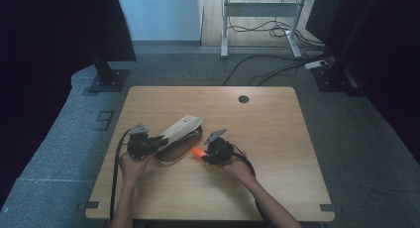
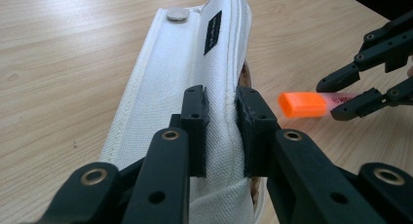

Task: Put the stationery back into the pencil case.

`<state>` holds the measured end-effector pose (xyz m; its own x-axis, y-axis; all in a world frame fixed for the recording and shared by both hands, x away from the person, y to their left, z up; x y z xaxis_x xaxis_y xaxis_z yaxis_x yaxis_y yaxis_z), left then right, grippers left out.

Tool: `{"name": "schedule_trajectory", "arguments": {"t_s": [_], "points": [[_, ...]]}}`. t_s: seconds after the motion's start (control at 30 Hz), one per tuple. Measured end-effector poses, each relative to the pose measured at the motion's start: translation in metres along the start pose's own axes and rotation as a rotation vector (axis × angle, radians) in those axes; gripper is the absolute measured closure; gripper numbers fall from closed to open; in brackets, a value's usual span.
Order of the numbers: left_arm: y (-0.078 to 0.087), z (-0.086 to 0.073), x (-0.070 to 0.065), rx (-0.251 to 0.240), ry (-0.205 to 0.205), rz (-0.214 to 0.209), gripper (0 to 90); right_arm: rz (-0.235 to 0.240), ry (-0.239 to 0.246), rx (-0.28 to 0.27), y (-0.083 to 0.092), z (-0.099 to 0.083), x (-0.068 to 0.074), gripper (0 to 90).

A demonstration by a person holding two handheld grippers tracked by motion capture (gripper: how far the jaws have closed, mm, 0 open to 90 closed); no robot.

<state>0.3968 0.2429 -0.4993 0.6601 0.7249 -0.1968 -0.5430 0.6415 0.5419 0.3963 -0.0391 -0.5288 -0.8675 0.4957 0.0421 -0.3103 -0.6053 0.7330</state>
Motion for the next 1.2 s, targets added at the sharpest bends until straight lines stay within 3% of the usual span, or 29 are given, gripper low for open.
{"name": "schedule_trajectory", "arguments": {"t_s": [0.47,1.2], "points": [[0.001,0.001,-0.001,-0.004,0.002,0.002,75.4,0.000,-0.008,0.004,-0.003,0.016,-0.011,65.8],[0.001,0.001,-0.002,-0.006,0.000,-0.001,75.5,0.043,-0.021,0.000,-0.020,0.037,-0.009,65.8]]}}
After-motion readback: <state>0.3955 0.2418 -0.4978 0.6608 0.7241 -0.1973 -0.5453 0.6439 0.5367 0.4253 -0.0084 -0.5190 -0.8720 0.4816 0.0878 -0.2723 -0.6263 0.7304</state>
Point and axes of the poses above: each handheld gripper's, and its own axes: y roughly backward along the jaws, z roughly out of its top, x roughly to its left, the point moved 2 cm from there along -y, roughly forward along the jaws, and after that the axes turned 2 degrees about -x, right-handed, at the moved point
